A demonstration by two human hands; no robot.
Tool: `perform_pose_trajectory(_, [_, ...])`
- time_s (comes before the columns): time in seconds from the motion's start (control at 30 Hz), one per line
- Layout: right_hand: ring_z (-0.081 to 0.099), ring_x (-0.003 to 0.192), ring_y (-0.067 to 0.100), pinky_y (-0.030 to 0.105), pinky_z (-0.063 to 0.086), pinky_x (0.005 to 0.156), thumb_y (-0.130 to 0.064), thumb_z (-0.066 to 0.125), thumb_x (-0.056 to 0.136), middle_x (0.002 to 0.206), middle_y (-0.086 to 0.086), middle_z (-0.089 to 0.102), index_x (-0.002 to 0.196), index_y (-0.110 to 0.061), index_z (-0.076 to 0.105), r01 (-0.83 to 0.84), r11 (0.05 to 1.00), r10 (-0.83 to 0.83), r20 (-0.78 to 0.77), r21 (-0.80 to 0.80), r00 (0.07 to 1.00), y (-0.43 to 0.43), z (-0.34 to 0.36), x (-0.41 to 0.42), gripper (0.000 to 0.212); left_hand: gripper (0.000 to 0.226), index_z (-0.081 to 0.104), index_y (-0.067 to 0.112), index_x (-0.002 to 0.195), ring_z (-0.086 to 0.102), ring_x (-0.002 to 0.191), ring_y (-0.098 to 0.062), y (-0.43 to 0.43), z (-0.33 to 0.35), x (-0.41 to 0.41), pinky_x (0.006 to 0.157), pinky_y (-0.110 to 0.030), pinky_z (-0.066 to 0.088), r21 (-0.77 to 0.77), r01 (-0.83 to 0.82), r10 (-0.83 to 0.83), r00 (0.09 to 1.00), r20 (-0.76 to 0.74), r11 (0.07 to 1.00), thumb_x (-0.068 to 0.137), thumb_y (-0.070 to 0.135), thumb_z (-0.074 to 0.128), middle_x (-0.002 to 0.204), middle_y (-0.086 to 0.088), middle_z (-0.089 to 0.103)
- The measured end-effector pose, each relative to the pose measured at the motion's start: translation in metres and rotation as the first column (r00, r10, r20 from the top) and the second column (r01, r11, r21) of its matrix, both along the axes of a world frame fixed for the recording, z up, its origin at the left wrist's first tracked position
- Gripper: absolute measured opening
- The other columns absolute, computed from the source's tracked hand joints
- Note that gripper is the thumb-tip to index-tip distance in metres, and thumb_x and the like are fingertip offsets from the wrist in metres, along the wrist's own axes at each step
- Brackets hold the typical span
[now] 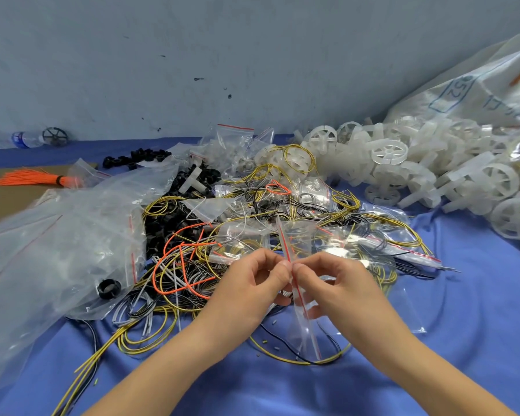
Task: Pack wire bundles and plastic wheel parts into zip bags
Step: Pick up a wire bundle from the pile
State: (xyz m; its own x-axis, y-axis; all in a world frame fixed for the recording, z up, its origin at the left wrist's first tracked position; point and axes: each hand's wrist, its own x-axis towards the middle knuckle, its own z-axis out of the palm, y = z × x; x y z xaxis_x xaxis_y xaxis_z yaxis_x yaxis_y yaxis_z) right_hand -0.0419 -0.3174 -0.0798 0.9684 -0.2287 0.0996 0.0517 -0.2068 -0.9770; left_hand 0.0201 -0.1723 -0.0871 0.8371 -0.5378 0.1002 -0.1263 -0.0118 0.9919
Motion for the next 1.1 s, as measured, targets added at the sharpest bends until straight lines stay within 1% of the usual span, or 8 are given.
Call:
perform_pose_trajectory(0.2, [0.070, 0.062, 0.018, 0.031, 0.056, 0.053, -0.022, 0.064, 0.091, 0.075, -0.001, 0.072, 0.075, -0.028, 0.072, -0.002, 0.996, 0.008, -0.066, 0.088, 0.998, -0.001, 0.002, 0.001, 0.019, 0.013, 0.058, 0.006, 0.084, 0.067, 0.079, -0.015, 0.000, 0.003, 0.001, 0.067, -0.031, 0.059, -0.043, -0.012, 0.010, 0.999, -0.052, 0.999, 0.096, 0.009, 0.055, 0.076, 0.000, 0.067])
perform_pose_trajectory(0.33, [0.071, 0.059, 0.018, 0.031, 0.055, 0.050, -0.023, 0.064, 0.091, 0.073, -0.001, 0.072, 0.074, -0.029, 0.070, 0.017, 0.998, -0.014, -0.060, 0.056, 0.998, -0.001, 0.004, 0.001, 0.019, 0.013, 0.057, 0.006, 0.084, 0.069, 0.076, -0.020, -0.002, 0.006, 0.000, 0.064, -0.032, 0.059, -0.050, -0.031, 0.026, 0.996, -0.090, 0.998, 0.096, 0.008, 0.054, 0.074, -0.002, 0.067])
perform_pose_trajectory(0.43, [0.069, 0.056, 0.014, 0.034, 0.059, 0.052, -0.027, 0.064, 0.088, 0.067, -0.005, 0.070, 0.076, -0.032, 0.067, 0.052, 0.996, -0.054, -0.029, -0.079, 0.998, 0.002, 0.002, 0.000, 0.014, 0.013, 0.057, 0.005, 0.090, 0.072, 0.075, -0.026, -0.004, 0.006, -0.005, 0.065, -0.036, 0.060, -0.032, -0.032, 0.028, 0.993, -0.118, 0.999, 0.098, 0.016, 0.054, 0.074, -0.002, 0.069])
perform_pose_trajectory(0.5, [0.066, 0.057, 0.011, 0.037, 0.059, 0.058, -0.033, 0.065, 0.087, 0.065, -0.009, 0.069, 0.076, -0.032, 0.065, 0.101, 0.975, -0.103, 0.002, -0.197, 0.995, 0.003, -0.001, -0.002, 0.011, 0.021, 0.057, 0.002, 0.097, 0.072, 0.076, -0.028, -0.005, 0.007, -0.008, 0.070, -0.040, 0.061, -0.039, -0.007, 0.000, 0.984, -0.176, 0.999, 0.098, 0.023, 0.055, 0.078, -0.004, 0.071])
perform_pose_trajectory(0.67, [0.061, 0.062, 0.004, 0.027, 0.047, 0.057, -0.038, 0.065, 0.086, 0.073, -0.022, 0.066, 0.069, -0.031, 0.059, 0.173, 0.891, -0.146, 0.097, -0.419, 0.985, 0.002, -0.003, -0.004, 0.020, 0.024, 0.055, 0.002, 0.096, 0.073, 0.075, -0.022, -0.005, 0.010, -0.010, 0.065, -0.032, 0.061, -0.014, 0.065, -0.066, 0.970, -0.233, 0.998, 0.099, 0.025, 0.052, 0.077, -0.002, 0.071])
perform_pose_trajectory(0.73, [0.062, 0.061, 0.006, 0.032, 0.051, 0.059, -0.039, 0.065, 0.085, 0.072, -0.020, 0.066, 0.068, -0.031, 0.060, 0.172, 0.898, -0.144, 0.099, -0.406, 0.985, 0.003, -0.004, -0.005, 0.019, 0.021, 0.054, 0.003, 0.092, 0.073, 0.075, -0.023, -0.004, 0.010, -0.009, 0.064, -0.031, 0.060, -0.009, 0.077, -0.077, 0.973, -0.220, 0.997, 0.100, 0.022, 0.051, 0.080, -0.005, 0.070])
perform_pose_trajectory(0.9, [0.063, 0.050, 0.014, 0.046, 0.057, 0.058, -0.030, 0.066, 0.086, 0.063, -0.007, 0.068, 0.072, -0.030, 0.064, 0.146, 0.961, -0.139, 0.047, -0.233, 0.989, 0.001, 0.001, -0.005, 0.014, 0.019, 0.053, 0.005, 0.088, 0.072, 0.073, -0.024, -0.001, 0.006, -0.004, 0.063, -0.029, 0.058, 0.012, 0.057, -0.054, 0.985, -0.162, 0.998, 0.100, 0.018, 0.051, 0.080, -0.005, 0.069])
perform_pose_trajectory(1.1, [0.062, 0.047, 0.009, 0.035, 0.055, 0.055, -0.030, 0.066, 0.086, 0.061, -0.012, 0.067, 0.076, -0.039, 0.062, 0.143, 0.950, -0.125, 0.083, -0.277, 0.989, 0.003, -0.001, -0.004, 0.014, 0.021, 0.056, 0.016, 0.077, 0.071, 0.069, -0.021, 0.001, 0.000, -0.002, 0.061, -0.033, 0.058, 0.163, -0.054, 0.043, 0.997, 0.067, 0.985, 0.096, 0.024, 0.057, 0.074, -0.008, 0.067])
